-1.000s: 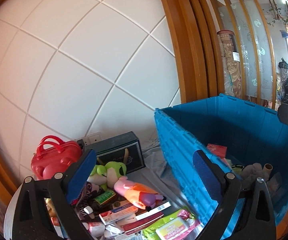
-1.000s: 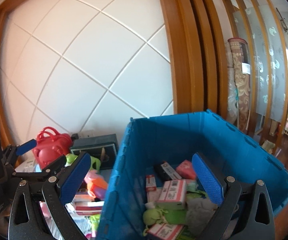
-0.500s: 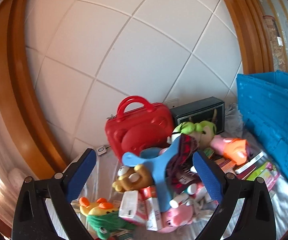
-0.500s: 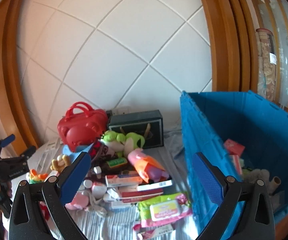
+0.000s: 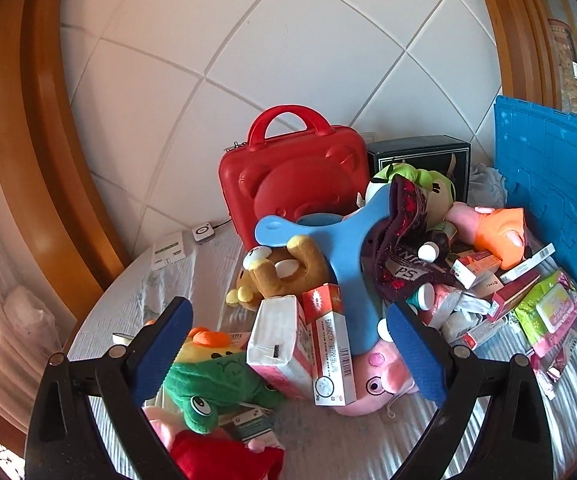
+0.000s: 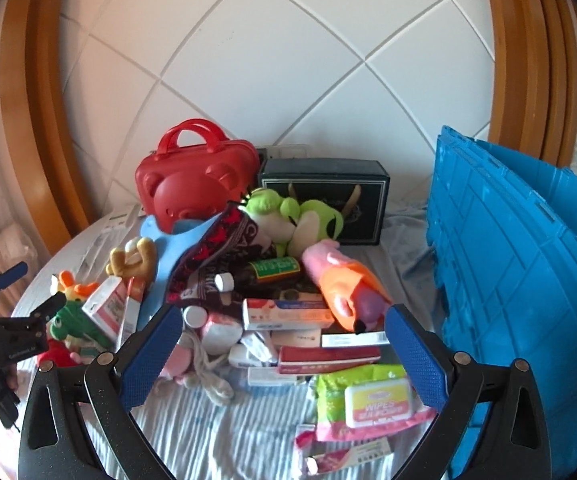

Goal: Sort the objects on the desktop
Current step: 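Reach the right gripper into the pile toward the blue-white ointment box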

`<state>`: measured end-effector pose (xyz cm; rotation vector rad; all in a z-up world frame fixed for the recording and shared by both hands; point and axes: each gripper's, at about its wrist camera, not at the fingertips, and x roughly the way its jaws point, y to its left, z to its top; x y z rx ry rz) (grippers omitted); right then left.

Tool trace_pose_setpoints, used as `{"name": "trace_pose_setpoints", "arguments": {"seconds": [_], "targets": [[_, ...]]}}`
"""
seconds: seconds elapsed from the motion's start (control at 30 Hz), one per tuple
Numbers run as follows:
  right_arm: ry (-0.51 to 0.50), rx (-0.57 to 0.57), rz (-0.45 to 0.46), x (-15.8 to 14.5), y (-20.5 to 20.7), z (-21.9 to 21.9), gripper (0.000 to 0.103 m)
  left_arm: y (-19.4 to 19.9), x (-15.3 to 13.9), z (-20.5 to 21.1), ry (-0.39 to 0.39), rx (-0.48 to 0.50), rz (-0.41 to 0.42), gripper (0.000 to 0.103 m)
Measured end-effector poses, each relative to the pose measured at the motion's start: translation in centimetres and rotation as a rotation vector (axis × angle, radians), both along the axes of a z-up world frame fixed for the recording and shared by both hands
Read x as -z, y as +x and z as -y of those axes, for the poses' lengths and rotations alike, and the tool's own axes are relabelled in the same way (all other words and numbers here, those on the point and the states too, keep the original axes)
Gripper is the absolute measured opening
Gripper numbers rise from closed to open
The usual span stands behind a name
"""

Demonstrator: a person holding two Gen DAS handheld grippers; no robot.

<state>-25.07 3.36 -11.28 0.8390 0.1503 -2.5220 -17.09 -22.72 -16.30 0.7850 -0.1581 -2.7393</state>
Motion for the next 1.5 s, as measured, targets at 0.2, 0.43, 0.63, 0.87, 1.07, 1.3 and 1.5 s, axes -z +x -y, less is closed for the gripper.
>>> {"name": "trace_pose_setpoints", "arguments": {"seconds": [0.2,0.43,0.63,0.87,1.07,1.3,1.5], "targets": [[0.03,-0.098,0.064,2.8,-2.5,2.2,0.1,-2.9,2.7,-2.0,-0.013,0.08,0.041,0.099],[0.053,-0.159,0.144,6.2,-5.8,4.0,0.092,-6.4,6.0,-3.6,-0.014,0.162,0.121,0.099],[0.054,-0.129,0.245,9.2,-8.9,4.3,0.089,-8.7,8.5,-3.6,0.025,0.24,0.201,0.099],[0.047,-0.071,0.33,11.9,-11.3,5.0,0.089,-9.9,10.0,-3.4,0.038,0.3,0.236,0.095],[0.076,-0.02,0.346,12.8,-13.6,5.5,0.089,-11.3,11.5,-3.0,0.079,0.325,0.296,0.066],[0.012,0.048,0.5,14.6,-16.8,5.8,0.089,-11.5,11.6,-3.2,0.059,0.33,0.299,0.065],[-0.085,0.157,0.668,17.1,-20.2,6.1,0.092,-11.6,11.6,-2.9,0.07,0.32,0.303,0.065]]}}
